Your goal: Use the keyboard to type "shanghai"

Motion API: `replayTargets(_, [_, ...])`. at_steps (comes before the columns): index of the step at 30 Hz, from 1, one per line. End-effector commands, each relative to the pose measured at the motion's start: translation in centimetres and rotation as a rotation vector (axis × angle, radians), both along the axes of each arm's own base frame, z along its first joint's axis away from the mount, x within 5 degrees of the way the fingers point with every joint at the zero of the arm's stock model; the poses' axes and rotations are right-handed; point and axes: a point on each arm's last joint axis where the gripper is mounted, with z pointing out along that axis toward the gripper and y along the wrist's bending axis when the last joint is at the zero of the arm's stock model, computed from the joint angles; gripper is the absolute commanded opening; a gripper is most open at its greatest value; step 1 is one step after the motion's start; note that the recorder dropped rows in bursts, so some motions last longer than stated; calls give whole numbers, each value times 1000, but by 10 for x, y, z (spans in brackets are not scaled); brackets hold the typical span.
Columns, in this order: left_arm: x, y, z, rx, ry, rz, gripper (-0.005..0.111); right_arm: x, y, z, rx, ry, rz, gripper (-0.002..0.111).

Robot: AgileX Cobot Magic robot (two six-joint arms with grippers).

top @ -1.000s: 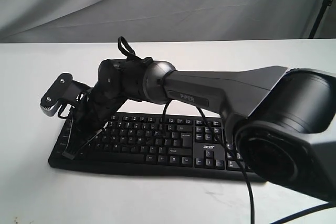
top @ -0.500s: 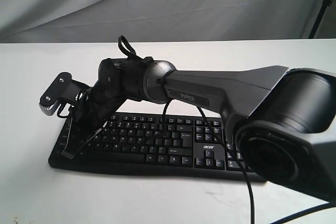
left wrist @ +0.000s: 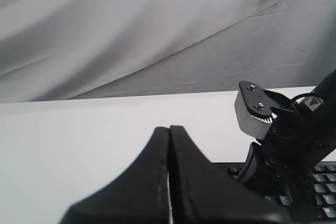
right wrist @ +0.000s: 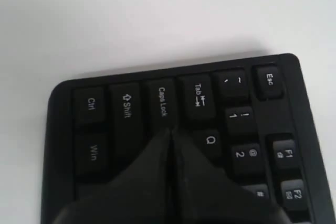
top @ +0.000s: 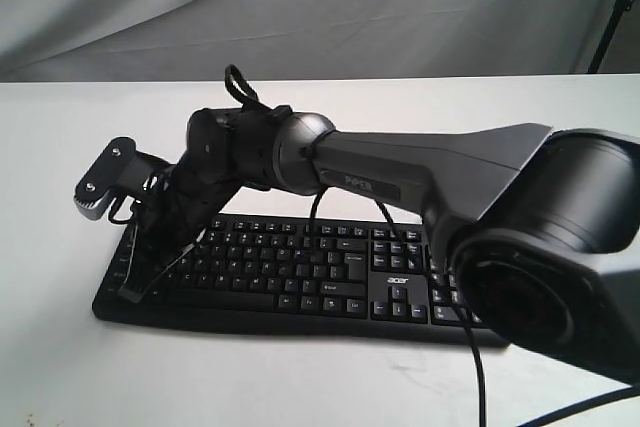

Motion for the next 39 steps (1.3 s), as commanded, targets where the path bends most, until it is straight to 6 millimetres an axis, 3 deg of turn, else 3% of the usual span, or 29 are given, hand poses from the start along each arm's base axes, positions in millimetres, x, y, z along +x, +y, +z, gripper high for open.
replayTargets(1, [0,0,0,-2,-7,-6,0,-1,-6,36,-13,-47,-5,0])
replayTargets(4, [0,0,0,-2,-7,-6,0,-4,-15,42,-50,-36,-15,0])
replayTargets(17, [0,0,0,-2,-7,-6,0,-21,-78,26,-61,-24,-165,0])
replayTargets(39, [0,0,0,-2,-7,-6,0,-22,-89,4,-84,-2,-204,0])
